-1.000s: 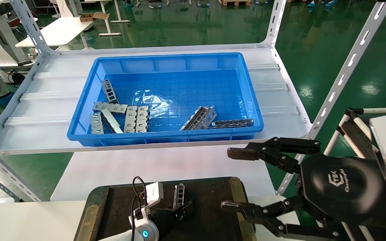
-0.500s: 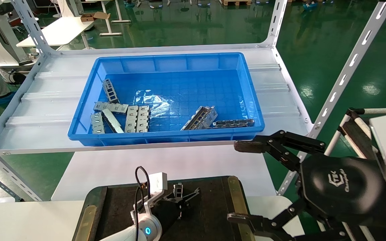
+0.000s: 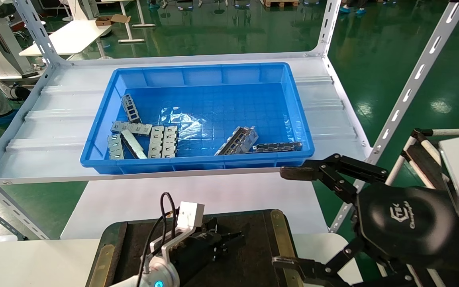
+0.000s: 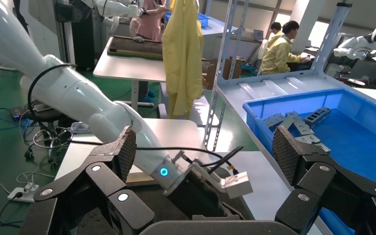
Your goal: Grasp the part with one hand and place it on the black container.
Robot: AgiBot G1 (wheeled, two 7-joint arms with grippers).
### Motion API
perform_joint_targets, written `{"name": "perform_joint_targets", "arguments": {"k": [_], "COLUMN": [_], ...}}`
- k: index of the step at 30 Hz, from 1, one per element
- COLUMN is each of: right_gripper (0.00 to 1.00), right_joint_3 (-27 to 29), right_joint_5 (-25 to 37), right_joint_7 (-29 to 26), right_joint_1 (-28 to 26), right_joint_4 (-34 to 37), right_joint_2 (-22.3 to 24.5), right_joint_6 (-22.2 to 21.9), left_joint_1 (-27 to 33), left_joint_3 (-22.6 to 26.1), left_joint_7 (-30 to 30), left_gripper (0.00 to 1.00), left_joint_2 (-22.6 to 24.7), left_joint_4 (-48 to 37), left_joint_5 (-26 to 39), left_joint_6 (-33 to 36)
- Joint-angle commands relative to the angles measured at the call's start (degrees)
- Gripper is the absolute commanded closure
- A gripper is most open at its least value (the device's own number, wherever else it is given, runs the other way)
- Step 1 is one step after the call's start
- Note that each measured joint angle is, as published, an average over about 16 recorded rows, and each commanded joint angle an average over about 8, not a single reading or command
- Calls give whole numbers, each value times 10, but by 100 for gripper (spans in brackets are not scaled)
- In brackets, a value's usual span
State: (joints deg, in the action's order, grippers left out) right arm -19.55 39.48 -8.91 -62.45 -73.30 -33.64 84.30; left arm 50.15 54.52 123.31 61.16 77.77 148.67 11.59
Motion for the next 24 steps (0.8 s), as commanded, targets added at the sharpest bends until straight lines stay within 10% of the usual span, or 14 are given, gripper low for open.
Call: {"name": "perform_joint_targets", "arguments": {"k": [1,12,24], "right_gripper": [0,0,0], "right_joint_3": [0,0,0], "right_joint_5": [0,0,0], "right_joint_7": [0,0,0], "right_joint_1": [0,0,0], "right_joint_4": [0,0,0], "right_joint_2": [0,0,0], "right_joint_6": [0,0,0], "left_joint_1": [11,90,216], "left_joint_3": [31,213,391], "left_joint_7": [-13,29,214], "left_gripper": [0,0,0], "left_joint_2": [-24,-168,-289], "left_joint_4": [2,2,-4], "left_joint_5": [-30,-53,70], "left_joint_6": [-31,-240,-418]}}
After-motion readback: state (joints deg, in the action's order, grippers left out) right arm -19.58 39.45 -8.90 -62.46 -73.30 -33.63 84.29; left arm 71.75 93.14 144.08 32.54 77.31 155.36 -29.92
